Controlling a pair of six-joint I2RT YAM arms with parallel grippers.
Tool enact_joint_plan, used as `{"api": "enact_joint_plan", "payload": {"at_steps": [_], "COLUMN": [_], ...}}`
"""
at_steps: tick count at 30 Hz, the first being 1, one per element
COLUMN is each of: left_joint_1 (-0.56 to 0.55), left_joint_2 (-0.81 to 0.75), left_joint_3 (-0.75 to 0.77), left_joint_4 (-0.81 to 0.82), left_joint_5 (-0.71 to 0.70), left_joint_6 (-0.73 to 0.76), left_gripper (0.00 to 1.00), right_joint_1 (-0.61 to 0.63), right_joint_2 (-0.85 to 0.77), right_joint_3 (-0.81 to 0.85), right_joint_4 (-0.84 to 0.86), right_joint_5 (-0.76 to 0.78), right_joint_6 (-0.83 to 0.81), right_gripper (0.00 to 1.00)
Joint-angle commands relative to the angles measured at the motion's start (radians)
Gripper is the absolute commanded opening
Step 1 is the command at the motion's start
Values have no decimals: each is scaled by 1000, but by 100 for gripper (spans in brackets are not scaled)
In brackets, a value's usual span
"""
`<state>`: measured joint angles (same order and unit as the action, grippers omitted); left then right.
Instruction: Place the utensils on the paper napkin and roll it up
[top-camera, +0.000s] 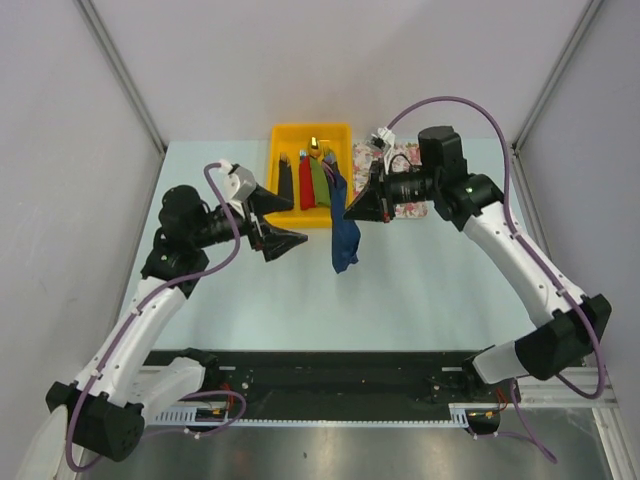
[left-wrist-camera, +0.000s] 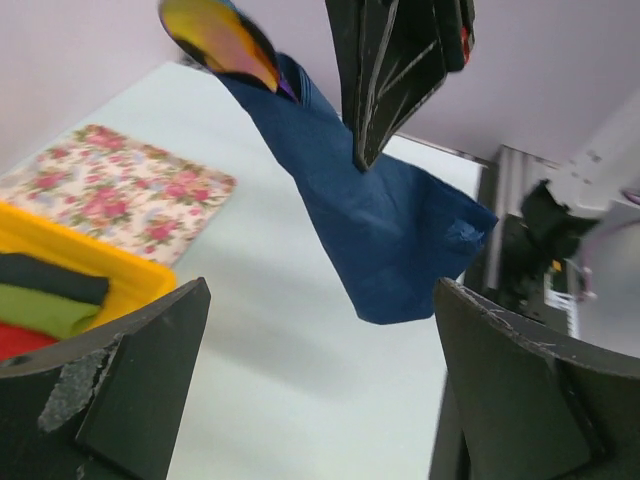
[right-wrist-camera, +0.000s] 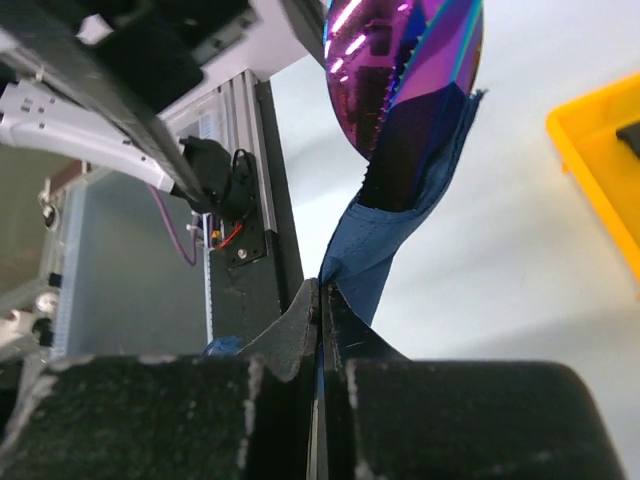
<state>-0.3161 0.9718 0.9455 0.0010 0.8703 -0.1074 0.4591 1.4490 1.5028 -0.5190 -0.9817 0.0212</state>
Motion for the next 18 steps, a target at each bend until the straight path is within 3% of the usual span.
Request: {"api": "enact_joint_plan", "payload": {"at_steps": [1, 7, 13, 18], "left_joint_1": [12, 3, -77, -152], "left_joint_2": [-27, -9, 2, 5], "left_joint_3": [-68, -94, -132, -157], "left_joint_4": [93, 270, 408, 445], "left_joint_5": [223, 318, 318, 297], "left_joint_6": [-49, -196, -328, -345], "left_gripper": [98, 84, 77, 73], "right_joint_1": [81, 199, 294, 348], "right_joint_2": [-111, -182, -208, -222], "right_joint_3": [54, 53, 34, 27], "right_joint_4": [-58, -101, -95, -72], "right_joint_5": [60, 155, 235, 273], "right_joint_6": [-145, -246, -293, -297], "right_gripper": [0, 0, 0, 0]}}
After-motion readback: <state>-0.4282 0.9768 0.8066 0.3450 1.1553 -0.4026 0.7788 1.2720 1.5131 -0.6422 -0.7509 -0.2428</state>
